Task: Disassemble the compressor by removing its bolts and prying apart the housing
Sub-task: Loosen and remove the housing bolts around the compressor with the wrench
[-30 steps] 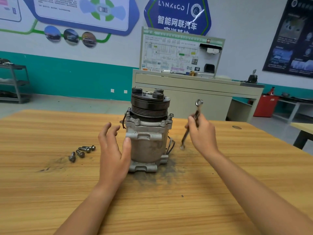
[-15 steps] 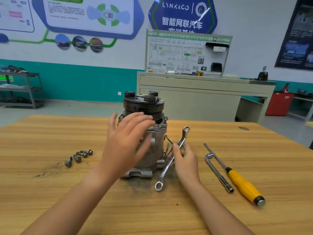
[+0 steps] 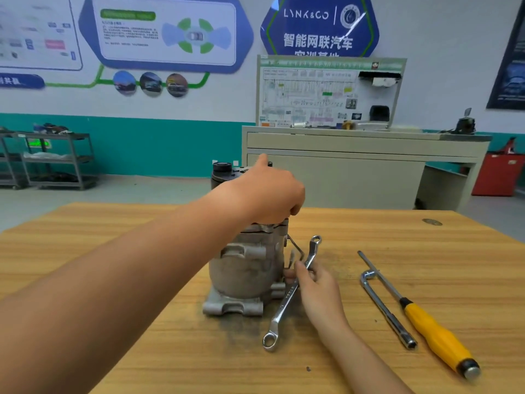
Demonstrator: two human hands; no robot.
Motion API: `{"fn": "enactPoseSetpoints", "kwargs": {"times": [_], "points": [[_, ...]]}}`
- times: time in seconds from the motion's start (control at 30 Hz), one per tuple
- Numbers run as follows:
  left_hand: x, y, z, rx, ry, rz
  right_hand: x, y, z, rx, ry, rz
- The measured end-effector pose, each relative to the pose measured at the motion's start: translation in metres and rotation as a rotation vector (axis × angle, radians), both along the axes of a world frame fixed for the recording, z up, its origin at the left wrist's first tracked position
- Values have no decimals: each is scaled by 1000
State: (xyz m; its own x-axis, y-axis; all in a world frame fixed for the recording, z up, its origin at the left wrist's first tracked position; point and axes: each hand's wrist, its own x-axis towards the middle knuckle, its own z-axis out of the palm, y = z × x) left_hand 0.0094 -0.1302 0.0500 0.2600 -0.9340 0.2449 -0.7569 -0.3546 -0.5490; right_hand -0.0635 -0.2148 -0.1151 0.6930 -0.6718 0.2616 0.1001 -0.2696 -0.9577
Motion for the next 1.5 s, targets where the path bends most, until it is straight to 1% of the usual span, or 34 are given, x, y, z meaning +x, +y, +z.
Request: {"fn": "enactPoseSetpoints", "kwargs": {"times": [0.1, 0.13, 0.2, 0.3, 0.4, 0.5, 0.57, 0.63, 0.73, 0.8, 1.0, 1.17, 1.27, 1.37, 1.5], "points": [[1, 3, 2, -9, 33, -33, -1, 1, 1, -9, 4, 26], [1, 5, 5, -64, 81, -52, -2, 0, 2, -20, 5, 34], [1, 10, 19, -259, 206, -109, -4, 1, 3, -30, 2, 51], [4, 24, 46, -543, 335, -198, -5, 1, 3, -17, -2, 64], [8, 51, 56, -702, 383, -276, -6, 1, 5, -4, 14, 70], [19, 89, 39, -837, 434, -225, -6, 1, 6, -4, 23, 68], [32, 116, 13, -945, 512, -106, -7, 2, 7, -23, 41, 67], [45, 140, -21, -1004, 610, 44, -7, 2, 7, -44, 61, 59], [63, 172, -76, -1021, 780, 244, -6, 2, 6, -76, 83, 40], [73, 187, -105, -1008, 831, 357, -6, 2, 6, -75, 97, 28], [96, 220, -159, -940, 751, 572, -8, 2, 5, -55, 162, -2], [106, 226, -172, -909, 731, 601, -7, 3, 5, -52, 200, -9], [107, 221, -172, -909, 760, 592, -8, 4, 6, -51, 214, -16], [107, 220, -175, -915, 764, 557, -9, 5, 6, -87, 241, -17], [104, 222, -176, -939, 732, 571, -10, 7, 7, -111, 261, -14]]}}
